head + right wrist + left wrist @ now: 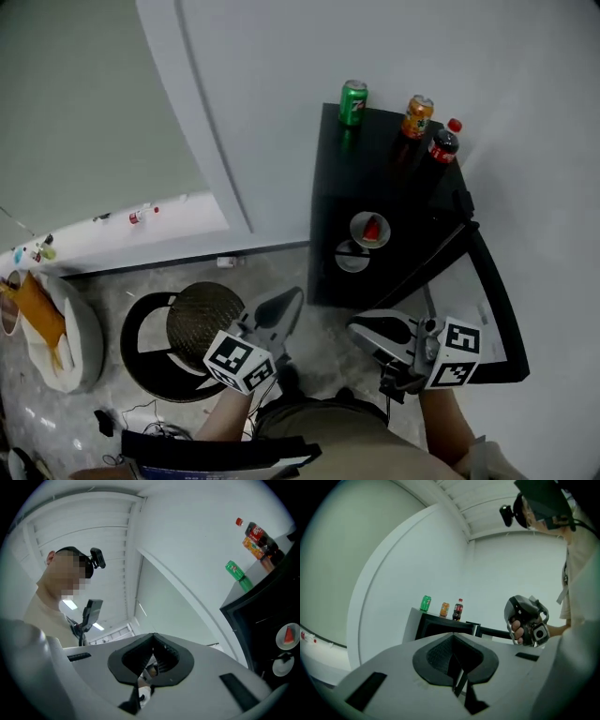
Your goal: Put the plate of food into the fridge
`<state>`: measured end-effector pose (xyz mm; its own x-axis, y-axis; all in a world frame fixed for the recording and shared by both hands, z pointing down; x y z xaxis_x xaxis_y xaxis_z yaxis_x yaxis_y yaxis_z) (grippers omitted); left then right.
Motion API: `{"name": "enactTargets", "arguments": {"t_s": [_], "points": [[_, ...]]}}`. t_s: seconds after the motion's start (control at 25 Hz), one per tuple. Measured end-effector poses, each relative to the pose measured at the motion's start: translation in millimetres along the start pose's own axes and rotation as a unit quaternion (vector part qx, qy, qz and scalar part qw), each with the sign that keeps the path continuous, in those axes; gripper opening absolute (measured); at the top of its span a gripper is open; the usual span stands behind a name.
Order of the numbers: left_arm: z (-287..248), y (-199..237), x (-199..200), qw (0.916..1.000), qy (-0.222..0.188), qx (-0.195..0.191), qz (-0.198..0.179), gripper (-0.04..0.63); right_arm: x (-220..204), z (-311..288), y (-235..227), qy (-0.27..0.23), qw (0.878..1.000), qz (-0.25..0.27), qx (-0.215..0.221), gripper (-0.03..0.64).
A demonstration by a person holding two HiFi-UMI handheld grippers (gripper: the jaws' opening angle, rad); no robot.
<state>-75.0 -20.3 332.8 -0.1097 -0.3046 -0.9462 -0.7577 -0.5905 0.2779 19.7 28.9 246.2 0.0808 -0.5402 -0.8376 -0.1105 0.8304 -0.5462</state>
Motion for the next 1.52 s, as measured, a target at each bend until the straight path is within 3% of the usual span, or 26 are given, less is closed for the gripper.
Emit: {"name": "enactTargets", "arguments": {"t_s": [0.28,0.56,0.68,1.12,1.52], "points": [[-10.8,-38.8,3.2,0.9995,-0.008,-0.012,0.028,0.011,4.7,43.3,4.3,-0.035,0.997,-0.049,0.038,0.021],[-20.5,-84.1,15.3,0.9976,0.005,0.000,-0.069,0.011,-8.6,75.6,5.3,-0.019,0.999,-0.036,0.035,0.021],[-13.4,-103.6,21.5,0.9962,-0.005,0.008,-0.087,0.011,-13.6,84.9,14.2,-0.018,0.998,-0.040,0.049,0.021],[21.0,-139.1,-16.0,0.9957,0.010,0.078,-0.050,0.011,-32.6,117.0,52.5,0.008,0.994,-0.041,0.101,0.021],[40.1,-145.9,-37.9,0.9937,0.027,0.104,-0.034,0.011,-48.1,123.5,64.4,0.023,0.992,-0.052,0.110,0.021]]}}
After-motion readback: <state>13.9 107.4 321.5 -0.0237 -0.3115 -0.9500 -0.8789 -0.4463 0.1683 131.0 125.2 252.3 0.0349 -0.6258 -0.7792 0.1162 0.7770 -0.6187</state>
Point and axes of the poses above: the fingertips, and each gripper's own axes: z backward along the fingers, y to its left, x out of its top, the point moved 1 cm from there along z, backward along the fingers, and after that the axes turned 9 degrees about y, right-handed, at the moved point
